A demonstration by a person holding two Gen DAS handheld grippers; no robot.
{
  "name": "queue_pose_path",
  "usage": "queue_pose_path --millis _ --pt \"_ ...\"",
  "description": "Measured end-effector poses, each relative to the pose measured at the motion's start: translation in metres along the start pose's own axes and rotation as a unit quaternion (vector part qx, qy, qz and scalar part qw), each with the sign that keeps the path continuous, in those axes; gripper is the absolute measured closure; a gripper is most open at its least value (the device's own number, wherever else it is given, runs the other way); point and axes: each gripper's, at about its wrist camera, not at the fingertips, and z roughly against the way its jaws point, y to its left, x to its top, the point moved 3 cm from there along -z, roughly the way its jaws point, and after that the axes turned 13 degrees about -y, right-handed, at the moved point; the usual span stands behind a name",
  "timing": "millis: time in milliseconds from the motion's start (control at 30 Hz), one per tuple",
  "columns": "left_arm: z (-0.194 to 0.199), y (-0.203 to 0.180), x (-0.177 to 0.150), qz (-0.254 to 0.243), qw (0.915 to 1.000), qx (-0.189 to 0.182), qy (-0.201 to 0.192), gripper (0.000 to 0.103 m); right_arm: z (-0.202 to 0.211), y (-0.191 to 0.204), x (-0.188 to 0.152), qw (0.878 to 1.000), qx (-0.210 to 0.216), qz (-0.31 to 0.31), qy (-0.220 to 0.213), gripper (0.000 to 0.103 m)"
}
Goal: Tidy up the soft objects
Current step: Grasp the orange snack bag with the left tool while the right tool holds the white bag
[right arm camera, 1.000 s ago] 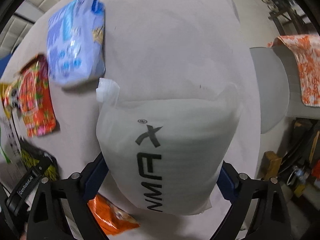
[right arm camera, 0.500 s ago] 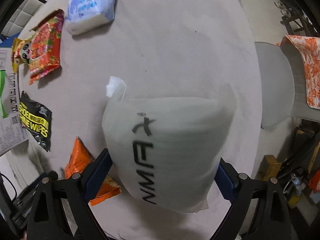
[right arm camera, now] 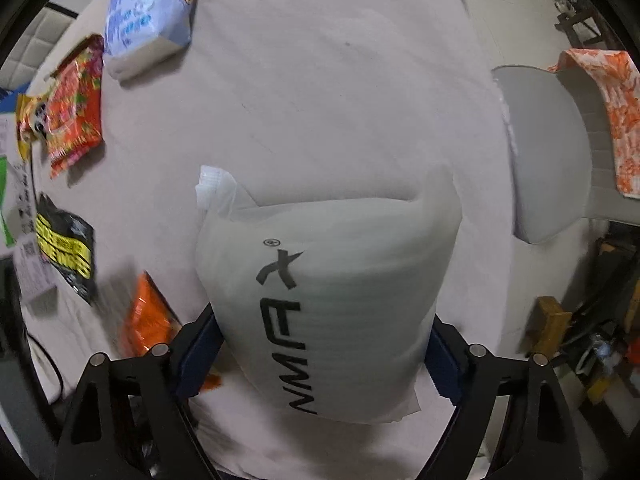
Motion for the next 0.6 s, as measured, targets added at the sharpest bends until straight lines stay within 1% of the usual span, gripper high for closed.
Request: queue_pose_path --millis 33,67,100,167,200,267,300,333,400,433,500,567,600 --pt "-0.005 -0.003 -0.004 -0.010 0.9999 0.008 -0.002 0.056 0.001 -0.002 -0.004 1.000 -0.007 0.007 0.003 0.014" --pt "-0.008 -0.005 -0.009 -0.019 0.9997 0.014 -0.006 0.060 0.002 -0.003 -0.009 1.000 -0.012 0.012 0.005 0.015" --pt "-0.007 -0.007 -0.014 -0.030 0.9993 0.015 -0.016 0.061 0.001 -0.007 -0.018 1.000 -0.015 0.017 0.006 0.015" --pt "-0.001 -0.003 -0.024 -0.076 0.9964 0.026 -0.026 0.062 0.001 -0.010 -0.025 1.000 -0.016 0.017 0.007 0.013" --pt "-0.001 -0.001 -0.033 -0.103 0.9935 0.039 -0.032 0.063 0.001 -0.010 -0.028 1.000 -0.015 0.012 0.004 0.011" --pt "0.001 0.010 -0.047 -0.137 0.9877 0.061 -0.044 0.063 -0.003 -0.011 -0.035 1.000 -0.019 0.004 -0.004 0.009" --pt "0.002 0.012 -0.054 -0.152 0.9850 0.059 -0.056 0.063 -0.005 -0.012 -0.042 1.000 -0.018 -0.001 -0.004 0.009" --pt "0.001 0.014 -0.058 -0.162 0.9825 0.069 -0.060 0.064 -0.007 -0.013 -0.046 1.000 -0.018 -0.006 -0.005 0.009" --pt "0.003 0.011 -0.066 -0.177 0.9797 0.068 -0.064 0.067 -0.011 -0.011 -0.050 1.000 -0.021 -0.008 -0.014 0.012" --pt "0.003 0.011 -0.067 -0.180 0.9791 0.069 -0.065 0.068 -0.011 -0.010 -0.050 1.000 -0.023 -0.008 -0.019 0.013" --pt "0.008 0.009 -0.063 -0.179 0.9792 0.062 -0.073 0.068 -0.013 0.001 -0.054 0.999 -0.023 -0.013 -0.026 0.020" --pt "0.068 0.029 -0.016 -0.180 0.9784 0.062 -0.081 0.069 -0.009 0.004 -0.061 0.999 -0.023 -0.016 -0.031 0.022" --pt "0.073 0.030 -0.018 -0.182 0.9772 0.065 -0.089 0.069 -0.008 0.005 -0.065 0.999 -0.022 -0.017 -0.033 0.024"
